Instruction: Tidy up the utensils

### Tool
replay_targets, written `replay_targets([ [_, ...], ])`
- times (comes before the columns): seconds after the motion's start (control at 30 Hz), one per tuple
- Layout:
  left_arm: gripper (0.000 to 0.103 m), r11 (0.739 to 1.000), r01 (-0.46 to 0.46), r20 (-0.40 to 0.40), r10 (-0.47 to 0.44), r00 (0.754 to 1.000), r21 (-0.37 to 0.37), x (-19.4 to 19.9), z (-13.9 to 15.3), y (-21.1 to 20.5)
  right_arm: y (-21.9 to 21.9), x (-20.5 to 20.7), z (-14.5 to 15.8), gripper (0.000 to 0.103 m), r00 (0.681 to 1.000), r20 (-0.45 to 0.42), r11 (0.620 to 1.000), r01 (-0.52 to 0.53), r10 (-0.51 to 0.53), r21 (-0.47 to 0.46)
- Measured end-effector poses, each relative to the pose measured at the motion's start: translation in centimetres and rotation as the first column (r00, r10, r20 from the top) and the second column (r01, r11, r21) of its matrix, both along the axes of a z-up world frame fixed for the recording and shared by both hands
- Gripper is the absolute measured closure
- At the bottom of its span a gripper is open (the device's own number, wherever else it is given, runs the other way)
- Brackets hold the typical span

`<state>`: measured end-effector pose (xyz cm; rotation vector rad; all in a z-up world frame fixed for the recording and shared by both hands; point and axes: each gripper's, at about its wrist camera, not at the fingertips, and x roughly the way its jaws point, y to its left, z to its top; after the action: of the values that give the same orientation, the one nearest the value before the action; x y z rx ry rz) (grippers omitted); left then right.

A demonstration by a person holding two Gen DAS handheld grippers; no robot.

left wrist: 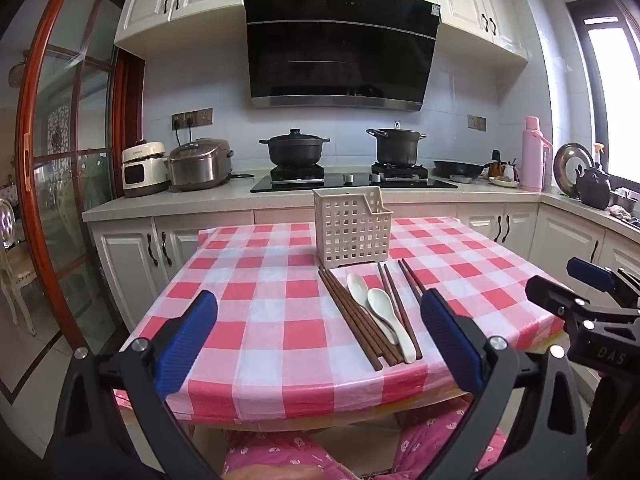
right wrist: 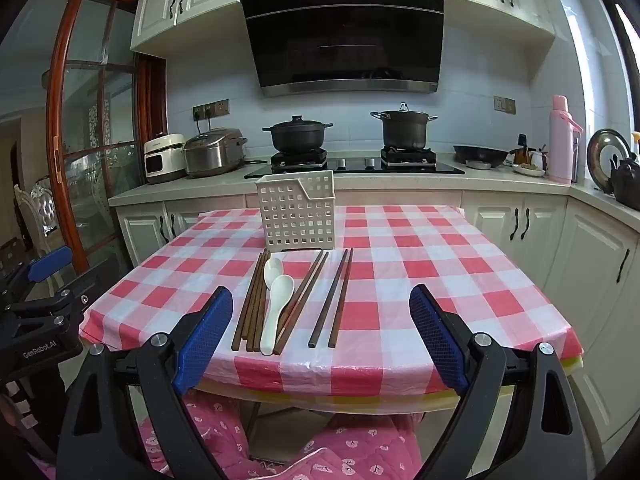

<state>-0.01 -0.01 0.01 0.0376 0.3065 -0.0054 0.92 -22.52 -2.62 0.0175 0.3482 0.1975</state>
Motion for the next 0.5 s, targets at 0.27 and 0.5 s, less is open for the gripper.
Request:
replay_targets([
  [0.27, 0.005, 1.0, -0.003, 0.01, 0.003, 1.0, -0.012, -0.08, 0.05, 0.04, -0.07, 0.05, -0.04, 0.018, 1.0, -0.009, 1.0, -0.003, 0.003, 0.01],
  [0.5, 0.005, 1.0, -0.004, 0.014, 0.004, 1.0, -0.011, -0.44, 0.21, -0.2, 0.07, 0.01, 0.02, 0.018, 1.0, -0.006, 1.0, -0.001, 0.001, 0.004],
])
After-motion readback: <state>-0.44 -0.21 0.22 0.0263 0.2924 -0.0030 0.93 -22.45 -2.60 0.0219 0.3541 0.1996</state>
